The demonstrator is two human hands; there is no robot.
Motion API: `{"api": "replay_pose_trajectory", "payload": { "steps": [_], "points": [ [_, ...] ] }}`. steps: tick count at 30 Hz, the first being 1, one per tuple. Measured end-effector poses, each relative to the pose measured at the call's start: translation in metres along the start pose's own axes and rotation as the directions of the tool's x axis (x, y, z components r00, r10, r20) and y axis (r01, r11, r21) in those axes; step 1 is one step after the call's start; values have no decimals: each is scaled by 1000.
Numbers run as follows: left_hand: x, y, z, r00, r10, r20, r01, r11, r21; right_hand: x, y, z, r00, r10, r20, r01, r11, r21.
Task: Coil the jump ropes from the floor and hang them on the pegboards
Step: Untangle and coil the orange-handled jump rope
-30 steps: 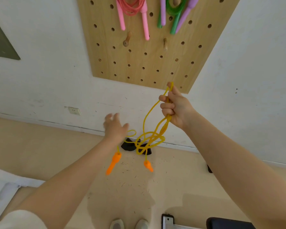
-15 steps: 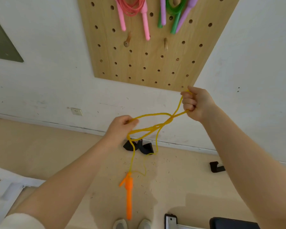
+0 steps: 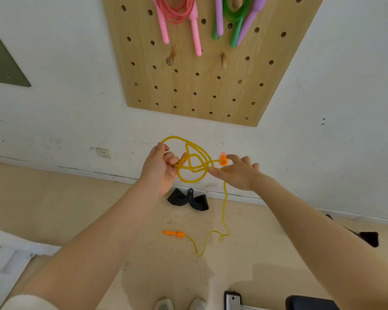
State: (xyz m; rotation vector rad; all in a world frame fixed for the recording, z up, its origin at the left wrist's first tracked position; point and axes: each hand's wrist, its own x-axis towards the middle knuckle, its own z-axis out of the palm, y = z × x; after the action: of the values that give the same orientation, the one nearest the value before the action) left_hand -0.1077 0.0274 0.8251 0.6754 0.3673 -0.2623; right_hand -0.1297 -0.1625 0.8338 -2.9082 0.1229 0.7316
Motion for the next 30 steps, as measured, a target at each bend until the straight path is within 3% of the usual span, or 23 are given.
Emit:
{"api": "replay_pose_trajectory", "payload": {
  "steps": [2,4,6,8,12,15,17,20,22,25,27,30],
  "points": [
    [-4,0,8,999,-18,39,19,999,-39,1,-8,0,999,-18,-31,26,958,285],
    [-4,2,12,997,-45,57,50,994,-95,-1,-12,1,992,-118,42,60,742,668],
    [-3,5,12,995,-75,66,82,990,-117,-3,-12,5,978,-198,65,64,581,811],
    [-1,7,9,994,-95,56,99,992,-81,-3,-14,10,987,-161,6,87,566,820],
    [0,2,1,987,-161,27,163,979,-121,0,-24,15,974,-37,-223,178,732,657],
    [0,-3,1,984,-177,-5,172,963,-207,2,-35,20,871,-161,-465,370,838,402],
    [0,1,1,987,-159,-30,150,966,-209,6,-33,22,818,-241,-522,373,913,164],
    [-2,9,0,995,-71,-74,76,995,58,14,-22,18,891,-242,-384,291,954,74],
    [-2,15,-1,994,-52,-96,65,988,140,16,-18,16,935,-234,-266,262,962,74],
    [5,31,-8,982,-136,-129,166,952,258,15,-7,17,965,-200,-167,213,975,61],
    [13,41,-24,972,-158,-174,222,863,455,9,4,17,973,-186,-136,215,942,256],
    [24,43,-47,964,114,-239,138,553,822,0,7,9,982,-167,-86,186,799,571]
  ]
}}
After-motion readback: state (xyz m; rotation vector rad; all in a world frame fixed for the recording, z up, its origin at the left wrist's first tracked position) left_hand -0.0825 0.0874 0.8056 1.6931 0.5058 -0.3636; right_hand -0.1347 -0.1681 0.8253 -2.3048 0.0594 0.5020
